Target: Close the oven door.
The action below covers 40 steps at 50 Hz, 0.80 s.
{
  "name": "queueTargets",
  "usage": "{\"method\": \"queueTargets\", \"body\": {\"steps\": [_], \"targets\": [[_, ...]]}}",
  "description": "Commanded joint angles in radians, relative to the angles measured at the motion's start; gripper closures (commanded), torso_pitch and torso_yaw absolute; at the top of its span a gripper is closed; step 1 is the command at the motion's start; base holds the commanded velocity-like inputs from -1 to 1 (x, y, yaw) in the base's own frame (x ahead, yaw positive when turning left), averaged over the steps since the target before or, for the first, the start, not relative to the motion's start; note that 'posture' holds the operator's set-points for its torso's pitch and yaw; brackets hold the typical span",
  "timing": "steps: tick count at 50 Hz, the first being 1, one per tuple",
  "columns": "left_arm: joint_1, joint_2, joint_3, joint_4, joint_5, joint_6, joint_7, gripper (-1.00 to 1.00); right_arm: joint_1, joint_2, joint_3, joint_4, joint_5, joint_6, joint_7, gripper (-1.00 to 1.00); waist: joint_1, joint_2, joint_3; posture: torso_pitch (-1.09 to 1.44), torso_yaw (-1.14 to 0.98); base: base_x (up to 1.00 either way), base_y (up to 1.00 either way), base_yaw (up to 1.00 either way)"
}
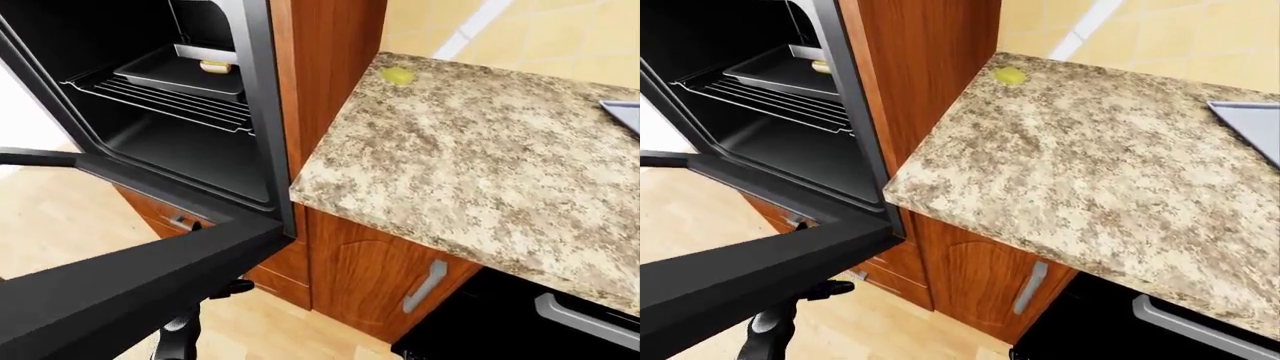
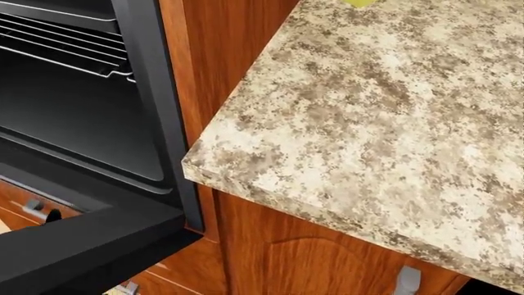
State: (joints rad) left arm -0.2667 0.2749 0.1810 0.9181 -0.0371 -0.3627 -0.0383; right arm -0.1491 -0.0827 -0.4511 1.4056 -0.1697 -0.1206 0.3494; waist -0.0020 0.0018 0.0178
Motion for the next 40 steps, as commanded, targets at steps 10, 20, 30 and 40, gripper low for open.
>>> {"method": "queueTargets", "body": {"steps": [10, 20, 30, 40], "targets": [[0.135, -0.029, 0.062, -0.513, 0.021, 0.198, -0.036, -1.0, -0.008, -0.006, -0.002, -0.012, 0.001, -0.01, 0.007, -1.0, 0.001, 0.004, -0.012, 0.0, 0.0, 0.0, 0.0, 0.0], [0.151, -0.043, 0.084, -0.601, 0.038, 0.253, -0.048, -1.0, -0.008, -0.003, 0.0, -0.012, -0.001, -0.008, 0.008, -1.0, 0.004, 0.004, -0.015, 0.0, 0.0, 0.0, 0.0, 0.0], [0.153, -0.045, 0.1, -0.689, 0.033, 0.322, -0.054, -1.0, -0.008, -0.001, 0.0, -0.012, -0.004, -0.006, 0.007, -1.0, 0.006, 0.004, -0.016, 0.0, 0.0, 0.0, 0.0, 0.0], [0.199, -0.075, 0.12, -0.936, 0.04, 0.473, -0.082, -1.0, -0.008, -0.001, 0.0, -0.012, -0.005, -0.005, 0.006, -1.0, 0.005, 0.004, -0.016, 0.0, 0.0, 0.0, 0.0, 0.0]]}}
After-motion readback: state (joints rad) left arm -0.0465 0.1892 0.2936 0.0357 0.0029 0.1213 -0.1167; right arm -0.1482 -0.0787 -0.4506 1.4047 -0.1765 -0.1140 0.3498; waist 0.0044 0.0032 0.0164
